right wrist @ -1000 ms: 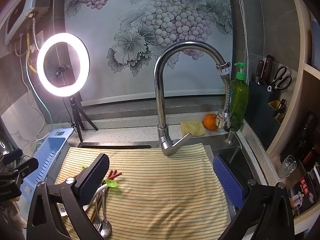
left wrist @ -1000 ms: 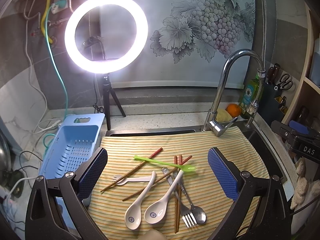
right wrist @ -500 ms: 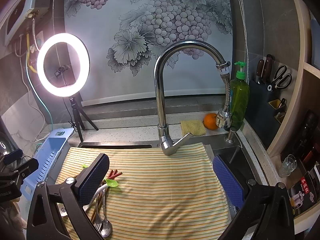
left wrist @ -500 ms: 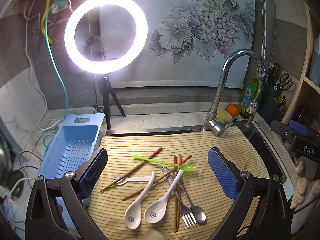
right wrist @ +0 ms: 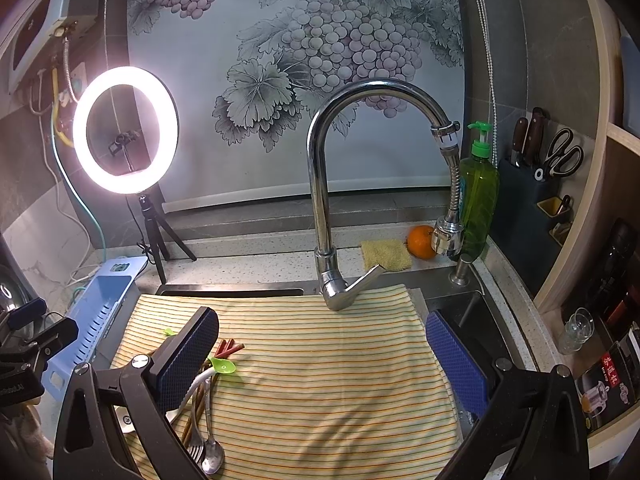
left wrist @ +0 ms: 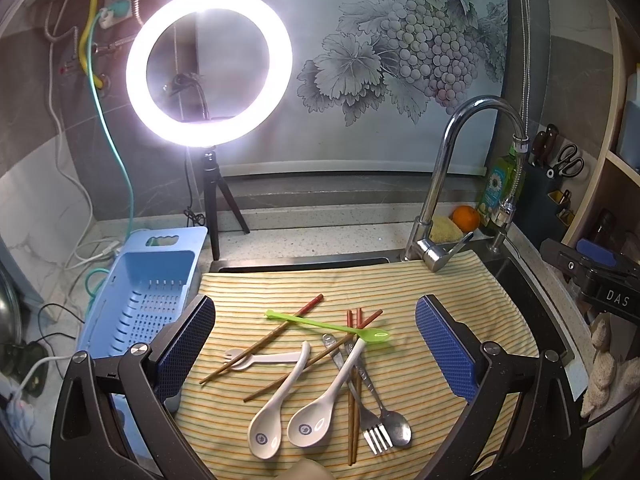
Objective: Organize utensils
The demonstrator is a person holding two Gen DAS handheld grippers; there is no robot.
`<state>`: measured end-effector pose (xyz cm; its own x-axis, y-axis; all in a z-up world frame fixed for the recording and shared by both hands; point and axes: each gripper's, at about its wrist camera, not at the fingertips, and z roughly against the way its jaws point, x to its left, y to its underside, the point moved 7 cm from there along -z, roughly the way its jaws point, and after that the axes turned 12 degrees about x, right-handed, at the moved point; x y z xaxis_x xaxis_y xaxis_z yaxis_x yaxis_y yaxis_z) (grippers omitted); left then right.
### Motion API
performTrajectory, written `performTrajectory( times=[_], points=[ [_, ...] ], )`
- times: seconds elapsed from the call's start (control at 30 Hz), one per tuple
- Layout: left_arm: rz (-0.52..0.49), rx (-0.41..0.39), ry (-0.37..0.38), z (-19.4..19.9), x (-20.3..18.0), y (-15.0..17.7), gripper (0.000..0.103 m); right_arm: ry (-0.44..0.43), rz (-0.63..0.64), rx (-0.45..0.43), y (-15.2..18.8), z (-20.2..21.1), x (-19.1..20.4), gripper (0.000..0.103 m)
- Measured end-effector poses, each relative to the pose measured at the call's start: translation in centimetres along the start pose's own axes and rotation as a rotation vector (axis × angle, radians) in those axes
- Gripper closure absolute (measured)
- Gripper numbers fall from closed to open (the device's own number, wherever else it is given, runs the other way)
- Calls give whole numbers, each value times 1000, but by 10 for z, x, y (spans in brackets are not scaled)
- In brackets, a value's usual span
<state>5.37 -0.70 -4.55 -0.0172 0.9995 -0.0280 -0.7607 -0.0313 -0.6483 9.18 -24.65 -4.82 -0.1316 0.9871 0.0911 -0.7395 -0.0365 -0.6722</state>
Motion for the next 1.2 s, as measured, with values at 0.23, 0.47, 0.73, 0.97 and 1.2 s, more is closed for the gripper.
performTrajectory(
  times=[0.23, 0.47, 0.73, 0.97, 1.2],
  points=[
    [0, 1, 1, 0, -1, 0, 3, -1, -1, 2, 1, -1, 0, 1],
    [0, 1, 1, 0, -1, 0, 3, -1, -1, 3, 0, -1, 0, 1],
    [-2, 11, 4, -4, -2, 3, 3, -2, -3, 11, 3, -5, 0, 1],
    [14, 28, -6, -9, 10, 5, 3, -12, 4, 38, 4, -14, 4, 1],
    [61, 49, -45, -8, 40, 17, 3, -61, 21, 85, 7, -31, 9, 1]
  ],
)
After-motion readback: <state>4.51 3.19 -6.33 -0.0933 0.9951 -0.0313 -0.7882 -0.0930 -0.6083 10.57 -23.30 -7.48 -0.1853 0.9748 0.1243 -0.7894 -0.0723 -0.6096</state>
